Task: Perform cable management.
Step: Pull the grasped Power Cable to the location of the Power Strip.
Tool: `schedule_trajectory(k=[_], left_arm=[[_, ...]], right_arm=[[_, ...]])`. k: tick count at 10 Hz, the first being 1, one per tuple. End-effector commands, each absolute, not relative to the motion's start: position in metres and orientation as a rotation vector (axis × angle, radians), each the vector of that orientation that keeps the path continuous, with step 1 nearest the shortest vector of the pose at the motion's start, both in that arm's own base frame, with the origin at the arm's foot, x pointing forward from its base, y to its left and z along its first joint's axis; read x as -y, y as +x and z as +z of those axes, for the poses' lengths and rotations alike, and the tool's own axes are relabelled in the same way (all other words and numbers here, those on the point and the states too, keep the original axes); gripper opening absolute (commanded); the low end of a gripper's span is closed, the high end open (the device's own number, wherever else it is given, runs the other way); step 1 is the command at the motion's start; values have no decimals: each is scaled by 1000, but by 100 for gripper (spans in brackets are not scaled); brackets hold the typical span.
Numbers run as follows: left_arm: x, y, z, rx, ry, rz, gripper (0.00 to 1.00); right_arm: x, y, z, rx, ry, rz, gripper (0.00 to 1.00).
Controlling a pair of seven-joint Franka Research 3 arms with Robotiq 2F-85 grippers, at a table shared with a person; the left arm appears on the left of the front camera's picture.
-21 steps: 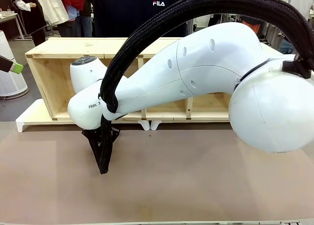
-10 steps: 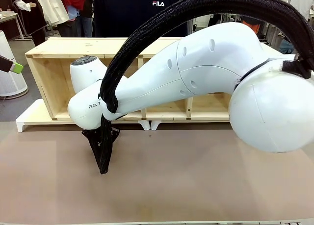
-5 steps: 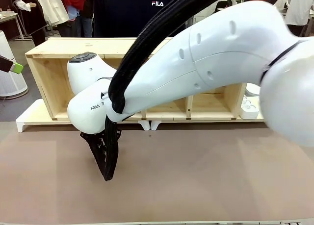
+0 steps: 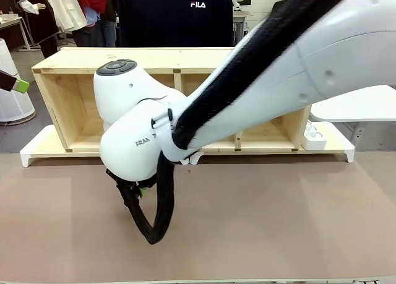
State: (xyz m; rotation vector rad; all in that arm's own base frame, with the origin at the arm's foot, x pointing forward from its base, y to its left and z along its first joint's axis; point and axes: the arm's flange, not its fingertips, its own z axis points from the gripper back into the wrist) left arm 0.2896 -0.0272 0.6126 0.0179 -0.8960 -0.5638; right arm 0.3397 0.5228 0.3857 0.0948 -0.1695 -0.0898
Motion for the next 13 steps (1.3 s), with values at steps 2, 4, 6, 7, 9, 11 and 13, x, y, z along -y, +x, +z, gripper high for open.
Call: schedule_trajectory(k=[2, 4, 6, 7, 9, 11, 13], left_arm=[[27, 292, 613, 909, 18, -560, 100], [27, 292, 613, 909, 18, -560, 100], [27, 292, 613, 909, 18, -560, 100], [27, 292, 613, 909, 18, -560, 100], [27, 292, 613, 909, 18, -560, 100], [27, 292, 613, 909, 18, -560, 100], [27, 292, 613, 909, 18, -560, 100]], right_arm=[[-484, 297, 401, 265, 158, -162, 17], [-464, 279, 409, 315, 172, -229, 17], [-441, 262, 415, 349, 171, -274, 17], [-429, 256, 417, 363, 163, -308, 17], [-400, 249, 419, 380, 158, -393, 17], [-371, 251, 415, 377, 131, -476, 17], [-338, 253, 408, 357, 139, -548, 17]])
